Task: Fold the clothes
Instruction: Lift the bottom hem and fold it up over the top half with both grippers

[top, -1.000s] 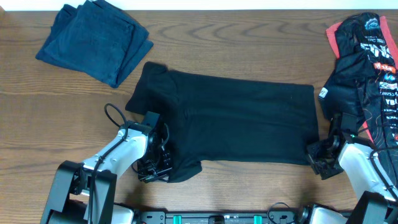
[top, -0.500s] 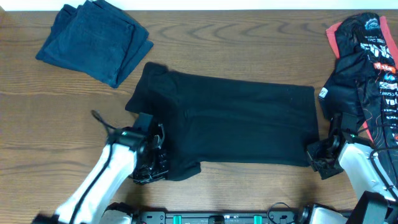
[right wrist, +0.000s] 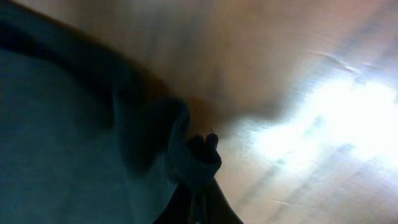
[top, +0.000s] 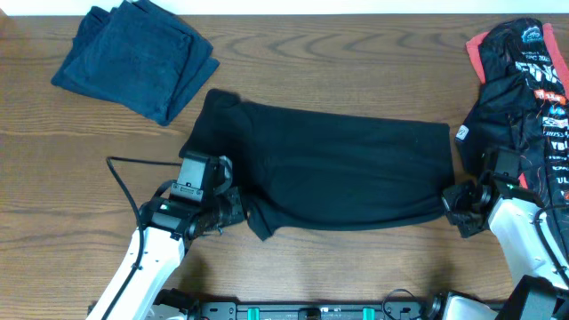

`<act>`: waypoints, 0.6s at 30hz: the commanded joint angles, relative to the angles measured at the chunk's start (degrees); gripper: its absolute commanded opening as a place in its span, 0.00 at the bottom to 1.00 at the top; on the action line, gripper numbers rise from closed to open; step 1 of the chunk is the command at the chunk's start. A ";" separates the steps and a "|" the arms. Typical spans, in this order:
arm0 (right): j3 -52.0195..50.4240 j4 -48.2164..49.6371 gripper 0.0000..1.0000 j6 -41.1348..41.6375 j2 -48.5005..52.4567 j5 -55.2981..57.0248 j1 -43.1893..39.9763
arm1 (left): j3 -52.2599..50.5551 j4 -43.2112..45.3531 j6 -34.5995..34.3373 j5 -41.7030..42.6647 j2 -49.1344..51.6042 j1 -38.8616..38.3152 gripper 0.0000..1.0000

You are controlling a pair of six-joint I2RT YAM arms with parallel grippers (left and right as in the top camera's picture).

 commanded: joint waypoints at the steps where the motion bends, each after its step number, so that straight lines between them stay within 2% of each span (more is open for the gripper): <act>1: 1.07 2.36 0.01 0.15 0.37 -2.62 -0.37 | 1.51 2.93 -4.07 -8.17 -0.26 0.04 0.06; 10: 1.05 9.84 0.01 0.44 0.39 -5.14 -0.20 | 1.49 16.31 -4.39 -17.62 -0.20 0.04 0.06; 18: 1.05 14.45 0.01 0.44 0.39 -4.68 0.17 | 1.49 23.87 -4.37 -24.09 3.45 0.04 0.06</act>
